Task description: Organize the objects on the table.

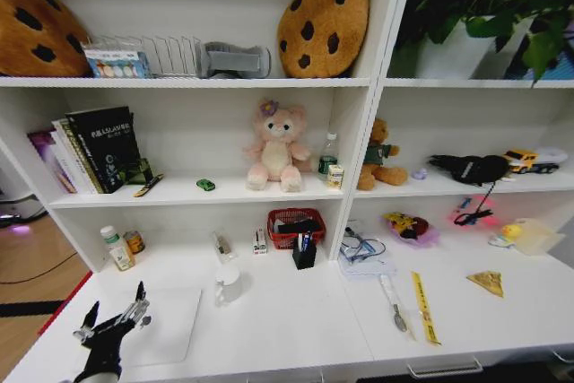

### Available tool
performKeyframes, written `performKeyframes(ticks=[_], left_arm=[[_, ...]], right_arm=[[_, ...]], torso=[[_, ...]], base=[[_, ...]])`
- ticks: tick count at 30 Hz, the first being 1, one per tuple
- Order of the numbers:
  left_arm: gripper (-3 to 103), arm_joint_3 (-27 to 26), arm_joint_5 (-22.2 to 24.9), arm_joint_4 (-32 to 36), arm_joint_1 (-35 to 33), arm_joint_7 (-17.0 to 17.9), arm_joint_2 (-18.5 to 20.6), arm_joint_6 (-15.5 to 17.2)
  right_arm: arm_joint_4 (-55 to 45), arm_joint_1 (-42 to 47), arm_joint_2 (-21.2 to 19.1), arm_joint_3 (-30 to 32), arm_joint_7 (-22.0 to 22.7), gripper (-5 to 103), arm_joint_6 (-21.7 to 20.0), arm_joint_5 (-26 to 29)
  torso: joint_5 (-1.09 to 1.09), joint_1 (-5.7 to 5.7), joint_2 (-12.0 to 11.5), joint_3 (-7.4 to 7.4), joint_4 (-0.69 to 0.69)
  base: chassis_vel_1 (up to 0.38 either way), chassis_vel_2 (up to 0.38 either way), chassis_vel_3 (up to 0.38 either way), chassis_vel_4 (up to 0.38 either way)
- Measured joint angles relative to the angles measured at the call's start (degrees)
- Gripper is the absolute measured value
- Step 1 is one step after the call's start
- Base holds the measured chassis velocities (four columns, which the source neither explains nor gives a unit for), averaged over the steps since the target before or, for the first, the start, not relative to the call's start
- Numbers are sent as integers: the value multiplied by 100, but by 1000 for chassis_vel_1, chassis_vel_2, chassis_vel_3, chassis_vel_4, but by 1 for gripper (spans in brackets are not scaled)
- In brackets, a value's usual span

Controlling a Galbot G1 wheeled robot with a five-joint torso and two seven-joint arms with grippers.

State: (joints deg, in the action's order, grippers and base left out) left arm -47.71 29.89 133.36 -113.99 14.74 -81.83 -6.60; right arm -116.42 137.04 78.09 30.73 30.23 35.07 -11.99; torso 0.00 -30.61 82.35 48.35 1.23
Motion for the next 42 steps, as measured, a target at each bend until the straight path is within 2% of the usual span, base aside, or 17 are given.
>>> performKeyframes(ticks=[2, 4, 9, 10, 11, 15, 16, 18, 23, 25, 28, 42], left_arm=[[100, -9, 18, -2, -17, -13, -1, -26], [100, -29, 54, 16, -47, -32, -1, -51], [100, -36, 69, 52, -67, -42, 0, -52], [100, -39, 77, 108, -101, -55, 19, -53], [100, -39, 77, 108, -101, -55, 19, -53], [100, -114, 135, 340, -168, -81, 228, 32], [100, -114, 135, 340, -168, -81, 228, 32], [100, -132, 153, 396, -175, -82, 307, 77], [100, -111, 145, 398, -131, -76, 326, 129], [100, -73, 104, 383, -81, -61, 305, 165], [100, -67, 85, 378, -73, -57, 294, 173], [100, -129, 103, 269, -66, -57, 314, 173]], right_arm=[[-379, 122, 12, 25, -33, 100, -86, 77], [-1048, 212, 29, 122, -305, 100, -343, 458], [-1325, 174, 35, 175, -473, 100, -529, 715], [-1641, 59, 19, 244, -701, 100, -809, 1055], [-1641, 59, 19, 244, -701, 100, -809, 1055], [-2383, -459, -363, 708, -1242, 100, -1550, 1929], [-2383, -459, -363, 708, -1242, 100, -1550, 1929], [-2486, -657, -638, 1036, -1321, 100, -1727, 2343], [-2496, -864, -1028, 1404, -1393, 100, -1839, 2818], [-2300, -1099, -1346, 1671, -1454, 100, -1919, 3209], [-2179, -1250, -1485, 1776, -1457, 100, -1949, 3463], [-1617, -1571, -1563, 1741, -1391, 100, -1928, 3535]], torso=[[-1, 0, 0, 1, -1], [-1, 0, 0, 0, 1], [-1, 0, 0, 0, 0], [1, 0, 0, 1, 1], [1, 0, 0, 1, 1], [1, 0, -1, 1, 2], [1, 0, -1, 1, 2], [1, 0, -1, 1, 1], [1, 0, -1, 1, 1], [2, 0, -1, 1, 1], [1, -1, -1, 1, 0], [0, -1, -1, 1, 0]], base=[[0, 0, 0, 0], [0, 0, 0, 0], [0, 0, 0, 0], [0, 0, 0, 0], [0, 0, 0, 0], [0, 0, 0, 0], [0, 0, 0, 0], [0, 0, 0, 0], [0, 0, 0, 0], [0, 0, 0, 0], [0, 0, 0, 0], [-115, -120, 108, 120]])
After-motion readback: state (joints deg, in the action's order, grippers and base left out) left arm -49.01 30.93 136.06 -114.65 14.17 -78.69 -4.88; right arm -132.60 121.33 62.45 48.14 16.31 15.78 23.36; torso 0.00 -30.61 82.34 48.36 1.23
